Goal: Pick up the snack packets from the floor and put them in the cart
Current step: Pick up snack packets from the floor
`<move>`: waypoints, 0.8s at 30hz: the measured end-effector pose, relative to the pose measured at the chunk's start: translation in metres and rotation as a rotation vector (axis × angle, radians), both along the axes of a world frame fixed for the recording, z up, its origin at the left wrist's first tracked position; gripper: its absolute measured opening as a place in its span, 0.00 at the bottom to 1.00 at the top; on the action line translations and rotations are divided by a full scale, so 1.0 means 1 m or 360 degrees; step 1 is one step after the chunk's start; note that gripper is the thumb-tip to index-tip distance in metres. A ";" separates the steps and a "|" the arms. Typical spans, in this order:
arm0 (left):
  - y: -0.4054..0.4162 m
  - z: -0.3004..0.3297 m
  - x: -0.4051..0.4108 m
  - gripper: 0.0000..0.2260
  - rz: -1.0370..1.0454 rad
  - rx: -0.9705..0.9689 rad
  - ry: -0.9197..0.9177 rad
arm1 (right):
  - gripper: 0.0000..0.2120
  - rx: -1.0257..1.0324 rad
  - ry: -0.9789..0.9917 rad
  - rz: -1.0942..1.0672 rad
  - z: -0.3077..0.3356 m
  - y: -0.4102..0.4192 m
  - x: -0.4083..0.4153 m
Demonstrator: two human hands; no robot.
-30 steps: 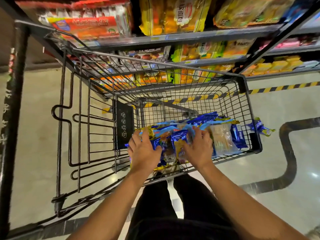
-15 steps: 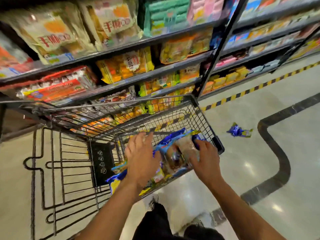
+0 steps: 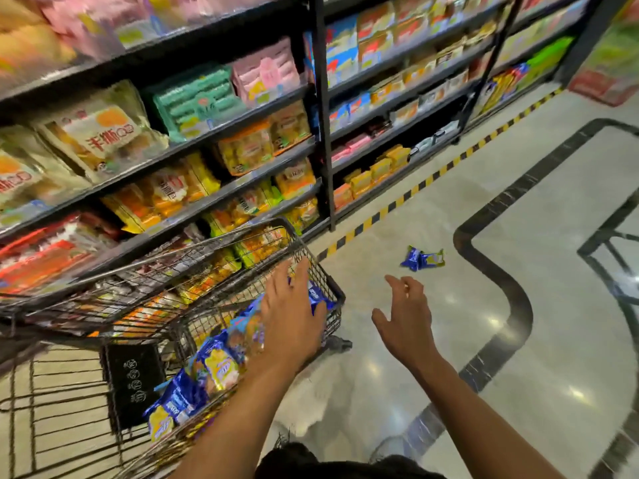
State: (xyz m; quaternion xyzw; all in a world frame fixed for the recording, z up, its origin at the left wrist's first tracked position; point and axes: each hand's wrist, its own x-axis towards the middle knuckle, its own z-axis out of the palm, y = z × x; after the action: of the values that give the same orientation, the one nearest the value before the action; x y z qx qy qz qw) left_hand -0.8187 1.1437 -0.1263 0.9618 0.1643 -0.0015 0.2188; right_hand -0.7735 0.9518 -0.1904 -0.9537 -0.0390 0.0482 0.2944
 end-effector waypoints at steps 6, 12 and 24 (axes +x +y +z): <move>-0.090 -0.006 0.036 0.35 -0.0265 0.0059 0.0027 | 0.33 0.0052 0.0049 -0.0265 0.004 -0.093 0.007; -0.168 -0.007 0.065 0.36 -0.0552 0.0057 0.0058 | 0.35 0.0072 0.0115 -0.0549 0.009 -0.163 0.016; -0.224 -0.019 0.197 0.37 -0.0726 0.0000 0.0044 | 0.39 0.0069 0.0169 -0.0733 0.022 -0.218 0.128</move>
State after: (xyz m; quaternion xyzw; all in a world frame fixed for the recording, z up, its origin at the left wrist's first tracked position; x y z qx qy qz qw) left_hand -0.6221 0.9198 -0.1451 0.9740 -0.0544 -0.0639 0.2104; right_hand -0.6452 0.7342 -0.1683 -0.9270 0.1940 0.0290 0.3196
